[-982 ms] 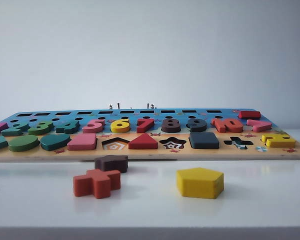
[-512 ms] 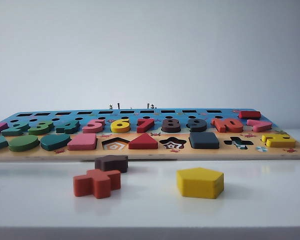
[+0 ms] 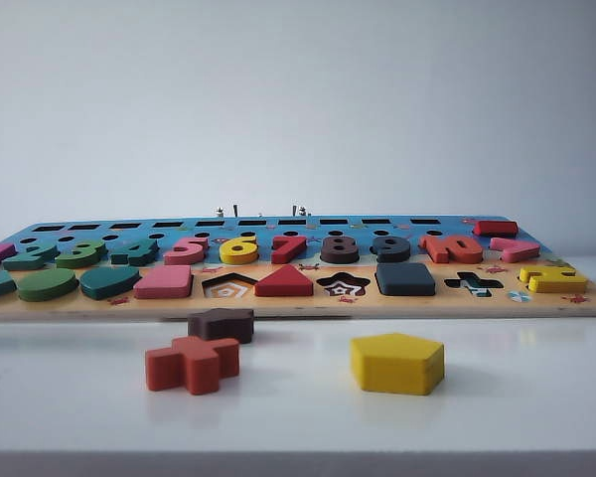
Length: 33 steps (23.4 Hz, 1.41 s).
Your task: Insert the cube into the slot.
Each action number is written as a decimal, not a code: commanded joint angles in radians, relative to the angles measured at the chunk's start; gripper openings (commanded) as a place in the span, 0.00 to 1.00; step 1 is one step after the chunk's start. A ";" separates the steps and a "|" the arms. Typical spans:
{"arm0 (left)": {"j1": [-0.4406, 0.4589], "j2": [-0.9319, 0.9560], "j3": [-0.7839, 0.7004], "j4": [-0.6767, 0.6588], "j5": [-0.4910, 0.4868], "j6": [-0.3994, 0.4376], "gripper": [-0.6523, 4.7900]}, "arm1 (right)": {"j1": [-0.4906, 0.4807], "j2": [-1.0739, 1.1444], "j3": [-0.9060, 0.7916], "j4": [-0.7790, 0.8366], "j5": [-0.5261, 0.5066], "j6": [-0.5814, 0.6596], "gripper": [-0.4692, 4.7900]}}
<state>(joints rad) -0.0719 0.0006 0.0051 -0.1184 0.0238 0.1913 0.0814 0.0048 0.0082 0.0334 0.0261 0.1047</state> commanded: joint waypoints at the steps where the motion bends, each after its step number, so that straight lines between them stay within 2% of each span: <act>1: 0.002 0.000 0.004 0.016 -0.002 0.006 0.16 | -0.002 -0.002 0.000 0.010 0.000 -0.001 0.08; 6: 0.000 0.000 0.004 0.016 0.002 -0.054 0.16 | -0.002 -0.002 0.000 0.010 0.000 -0.001 0.08; 33: 0.000 0.000 0.004 0.024 0.002 -0.076 0.16 | -0.002 -0.002 0.000 0.010 0.000 -0.001 0.08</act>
<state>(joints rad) -0.0727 0.0002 0.0051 -0.1158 0.0242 0.1184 0.0814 0.0048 0.0082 0.0338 0.0261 0.1047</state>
